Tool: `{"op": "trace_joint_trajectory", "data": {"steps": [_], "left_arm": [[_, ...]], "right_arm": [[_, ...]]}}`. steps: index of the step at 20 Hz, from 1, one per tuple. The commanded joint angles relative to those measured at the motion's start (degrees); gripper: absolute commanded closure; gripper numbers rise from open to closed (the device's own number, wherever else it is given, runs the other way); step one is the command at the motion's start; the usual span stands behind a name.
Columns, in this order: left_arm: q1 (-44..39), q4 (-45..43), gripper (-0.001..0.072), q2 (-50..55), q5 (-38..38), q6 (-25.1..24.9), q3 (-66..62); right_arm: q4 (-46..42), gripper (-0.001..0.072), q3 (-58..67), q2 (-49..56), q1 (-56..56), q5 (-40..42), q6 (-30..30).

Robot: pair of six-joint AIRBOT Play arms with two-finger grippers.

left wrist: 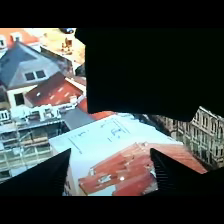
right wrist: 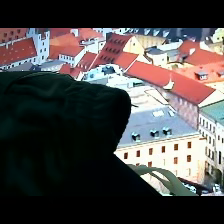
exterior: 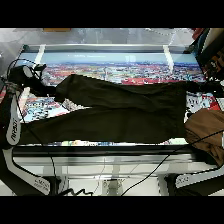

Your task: Fold the clothes and pants, and hang the long-sleeved shirts on hangers.

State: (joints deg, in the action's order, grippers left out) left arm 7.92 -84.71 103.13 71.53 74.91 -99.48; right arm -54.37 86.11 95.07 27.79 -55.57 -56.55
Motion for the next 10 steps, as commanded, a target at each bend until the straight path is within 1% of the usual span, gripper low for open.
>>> {"op": "trace_joint_trajectory", "data": {"steps": [1, 5, 7, 10], "left_arm": [[-1.4, 5.0, -0.0007, 0.3, -6.2, -2.5, 2.2], [-3.0, 11.4, -0.0005, 1.2, -10.8, -2.5, 2.2], [-4.1, 11.9, -0.0004, 2.3, -13.3, -1.7, 2.2], [-5.4, 11.9, 0.0005, 4.4, -15.1, -1.4, 2.2]], "right_arm": [[-0.5, 0.0688, 0.0, 0.0, 0.0, 0.1, 0.0], [-0.6, 0.0688, 0.0, 0.0, 0.0, 0.1, 0.0], [-0.6, 0.0688, 0.0, 0.0, 0.0, 0.1, 0.0], [-0.6, 0.0688, 0.0, 0.0, 0.0, 0.1, 0.0]]}}
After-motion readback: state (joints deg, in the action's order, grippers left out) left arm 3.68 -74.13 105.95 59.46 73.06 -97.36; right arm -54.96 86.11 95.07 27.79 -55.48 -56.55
